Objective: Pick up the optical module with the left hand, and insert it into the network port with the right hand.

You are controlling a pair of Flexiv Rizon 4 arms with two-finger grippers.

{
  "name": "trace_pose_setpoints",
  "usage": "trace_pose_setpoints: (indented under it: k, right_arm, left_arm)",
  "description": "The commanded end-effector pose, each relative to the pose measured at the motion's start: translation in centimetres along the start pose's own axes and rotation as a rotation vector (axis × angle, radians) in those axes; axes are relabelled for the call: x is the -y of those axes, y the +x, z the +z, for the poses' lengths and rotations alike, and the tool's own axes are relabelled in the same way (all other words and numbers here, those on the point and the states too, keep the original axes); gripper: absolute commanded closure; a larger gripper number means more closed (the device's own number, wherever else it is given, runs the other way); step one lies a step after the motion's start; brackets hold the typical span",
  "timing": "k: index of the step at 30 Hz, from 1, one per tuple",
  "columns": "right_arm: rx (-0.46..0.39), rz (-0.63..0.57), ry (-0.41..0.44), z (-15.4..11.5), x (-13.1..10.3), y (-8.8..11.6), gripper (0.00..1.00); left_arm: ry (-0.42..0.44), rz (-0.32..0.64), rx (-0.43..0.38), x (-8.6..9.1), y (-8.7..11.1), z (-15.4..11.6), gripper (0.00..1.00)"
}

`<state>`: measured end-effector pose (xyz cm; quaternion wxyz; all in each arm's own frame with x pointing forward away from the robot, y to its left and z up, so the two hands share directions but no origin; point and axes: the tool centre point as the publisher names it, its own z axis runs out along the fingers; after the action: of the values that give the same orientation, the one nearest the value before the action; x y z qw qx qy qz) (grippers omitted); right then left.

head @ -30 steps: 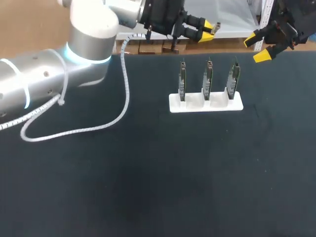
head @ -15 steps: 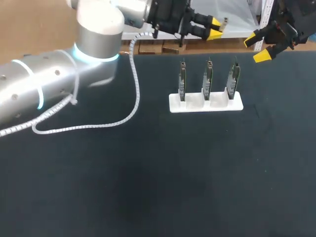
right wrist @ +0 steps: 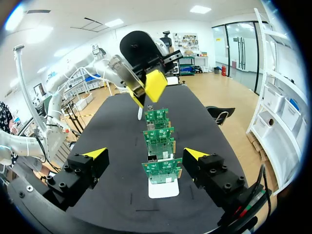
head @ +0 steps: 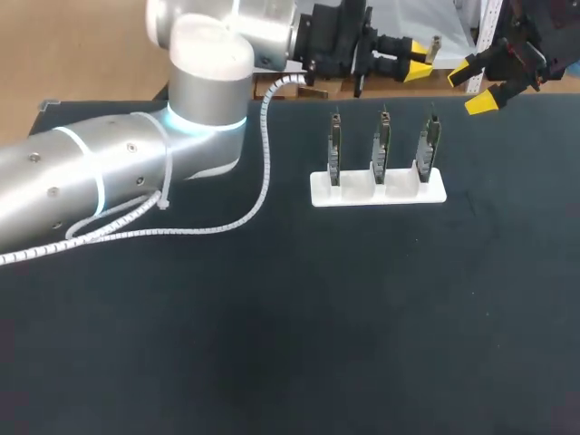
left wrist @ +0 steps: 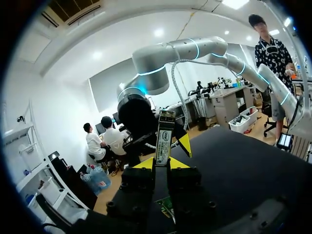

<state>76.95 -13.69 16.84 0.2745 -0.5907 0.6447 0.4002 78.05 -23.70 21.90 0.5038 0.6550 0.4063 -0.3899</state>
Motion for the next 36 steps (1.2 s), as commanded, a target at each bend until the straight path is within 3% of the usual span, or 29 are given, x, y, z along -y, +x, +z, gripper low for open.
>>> trace_pose_setpoints:
  k: [1, 9, 17, 26, 36]
  right_arm:
    - [0.000, -0.001, 0.005, 0.1, -0.2, 0.0, 0.00]
    - [0.000, -0.001, 0.005, 0.1, -0.2, 0.0, 0.00]
    - [0.000, -0.001, 0.005, 0.1, -0.2, 0.0, 0.00]
    - [0.000, -0.001, 0.005, 0.1, -0.2, 0.0, 0.00]
    - [0.000, -0.001, 0.005, 0.1, -0.2, 0.0, 0.00]
  left_arm:
    - [-0.055, -0.028, 0.002, 2.1, -0.7, -0.4, 1.00]
    - [-0.051, -0.107, 0.047, 3.0, 0.3, 0.1, 1.00]
    - [0.005, -0.160, 0.045, 2.0, 1.7, 0.8, 1.00]
    - [-0.022, -0.220, 0.098, 1.4, 2.0, 1.3, 1.00]
    - [0.018, -0.124, 0.015, 0.2, 0.7, 1.0, 1.00]
